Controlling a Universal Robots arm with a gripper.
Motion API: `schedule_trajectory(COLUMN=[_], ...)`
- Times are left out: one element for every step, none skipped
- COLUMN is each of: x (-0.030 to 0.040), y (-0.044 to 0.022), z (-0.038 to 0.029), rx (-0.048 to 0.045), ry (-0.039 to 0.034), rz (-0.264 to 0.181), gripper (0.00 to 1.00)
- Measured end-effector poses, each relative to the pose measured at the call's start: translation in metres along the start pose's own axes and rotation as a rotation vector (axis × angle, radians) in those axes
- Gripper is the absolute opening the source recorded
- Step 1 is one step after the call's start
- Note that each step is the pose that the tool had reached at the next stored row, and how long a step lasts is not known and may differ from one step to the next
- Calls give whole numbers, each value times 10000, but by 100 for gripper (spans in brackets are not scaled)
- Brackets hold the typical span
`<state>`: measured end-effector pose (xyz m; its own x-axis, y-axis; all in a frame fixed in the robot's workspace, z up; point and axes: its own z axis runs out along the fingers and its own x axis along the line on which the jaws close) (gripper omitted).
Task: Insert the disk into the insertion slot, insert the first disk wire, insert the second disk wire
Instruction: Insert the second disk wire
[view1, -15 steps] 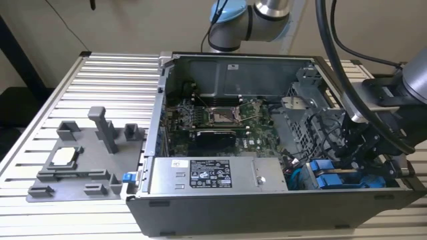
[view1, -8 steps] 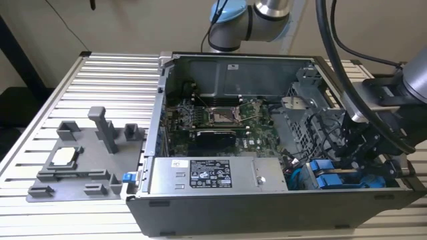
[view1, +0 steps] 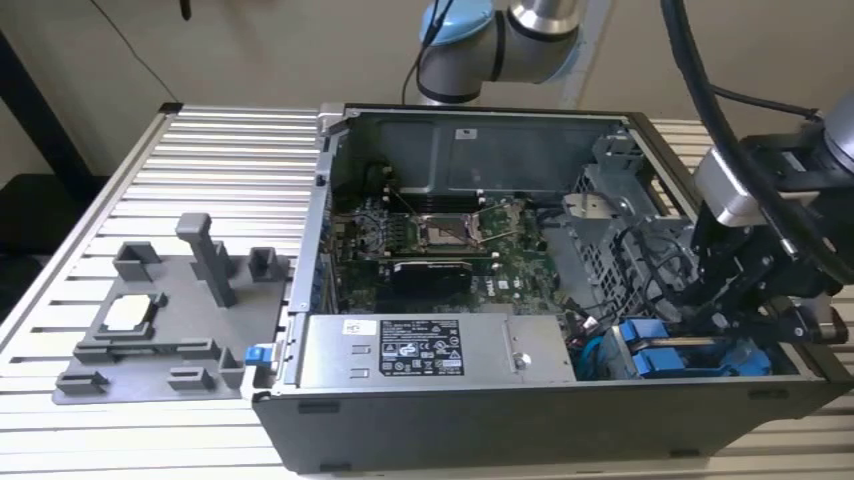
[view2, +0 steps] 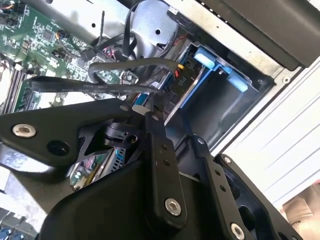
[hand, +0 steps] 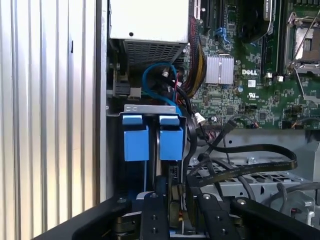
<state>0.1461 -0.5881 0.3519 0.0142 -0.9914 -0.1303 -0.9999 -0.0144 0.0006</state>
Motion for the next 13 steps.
schedule_trajectory(x=[-4, -9, -14, -19, -24, -29, -34, -39, -45, -51, -56, -58, -57], y=[0, 0, 0, 0, 0, 0, 0, 0, 0, 0, 0, 0, 0], z=[-32, -67, -106, -143, -181, -219, -257, -297, -341, -390, -427, -435, -434], rx=[-1, -2, -3, -5, -6, -7, -8, -9, -10, -11, -13, -14, -14], ry=[-2, -1, 0, -1, -1, 0, 0, -1, -1, 0, -1, 2, -1], rz=[2, 3, 4, 5, 6, 8, 8, 9, 10, 11, 13, 12, 12], gripper=[30, 30, 30, 30, 30, 30, 30, 30, 30, 30, 30, 30, 28])
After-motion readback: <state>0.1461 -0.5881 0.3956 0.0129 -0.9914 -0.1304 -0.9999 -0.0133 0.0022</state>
